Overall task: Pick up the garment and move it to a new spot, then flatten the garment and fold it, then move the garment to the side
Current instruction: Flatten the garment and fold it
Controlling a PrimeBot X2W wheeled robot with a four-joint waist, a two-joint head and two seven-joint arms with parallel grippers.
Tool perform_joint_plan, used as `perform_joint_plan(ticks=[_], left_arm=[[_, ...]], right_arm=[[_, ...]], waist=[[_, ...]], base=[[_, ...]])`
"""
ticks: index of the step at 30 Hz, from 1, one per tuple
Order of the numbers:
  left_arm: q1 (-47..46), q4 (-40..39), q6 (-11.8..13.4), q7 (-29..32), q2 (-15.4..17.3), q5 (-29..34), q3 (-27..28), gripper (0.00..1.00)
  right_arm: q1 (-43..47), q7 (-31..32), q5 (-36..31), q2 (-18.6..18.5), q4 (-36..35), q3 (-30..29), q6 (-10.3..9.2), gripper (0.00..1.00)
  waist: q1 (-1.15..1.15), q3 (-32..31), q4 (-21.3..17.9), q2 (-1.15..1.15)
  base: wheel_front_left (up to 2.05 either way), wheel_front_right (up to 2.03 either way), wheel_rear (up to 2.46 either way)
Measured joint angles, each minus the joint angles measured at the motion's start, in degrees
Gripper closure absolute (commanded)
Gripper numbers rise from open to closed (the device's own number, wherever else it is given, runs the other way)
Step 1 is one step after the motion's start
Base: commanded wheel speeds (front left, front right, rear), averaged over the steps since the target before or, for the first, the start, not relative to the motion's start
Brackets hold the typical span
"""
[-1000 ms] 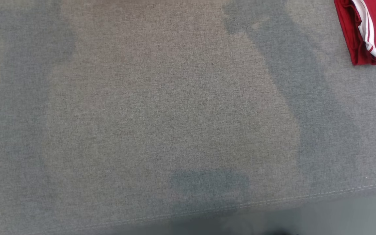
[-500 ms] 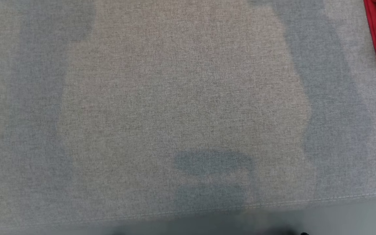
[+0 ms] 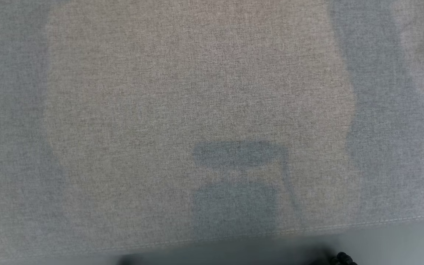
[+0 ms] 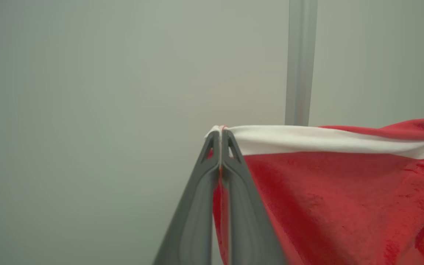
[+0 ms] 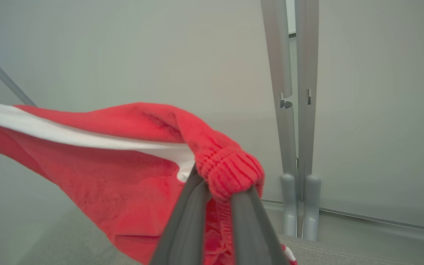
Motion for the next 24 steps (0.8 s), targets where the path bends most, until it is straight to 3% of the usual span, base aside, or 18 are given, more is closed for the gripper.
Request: perform_joint_plan(ticks=[11,20,24], left_arm=[[0.1,-0.3,0.0,-1.5,1.8,-2.8,-4.8,1.0],[7.6,-7.1,0.0,-2.1,6.9,-4.3,-9.9,1.0],[11.5,-11.0,0.0,-2.3,9.7,-5.4,-7.2,1.0]], right_arm=[[2.9,3.2,2.4,-3.4,-6.9,2.9,-0.01,1.0],[8.3,7.6,5.8,-8.4,-18.0,8.3,-0.03,1.0],[11.1,7.3,7.4,-11.4,-22.5,10.0,-0.03,1.0]], waist=[[0.0,1.4,-0.1,0.0],[0.0,0.8,-0.3,0.0],[-0.01,0.0,-0.3,0.0]], base=[[0.0,0.0,0.0],[0.0,0.0,0.0],[0.0,0.0,0.0]])
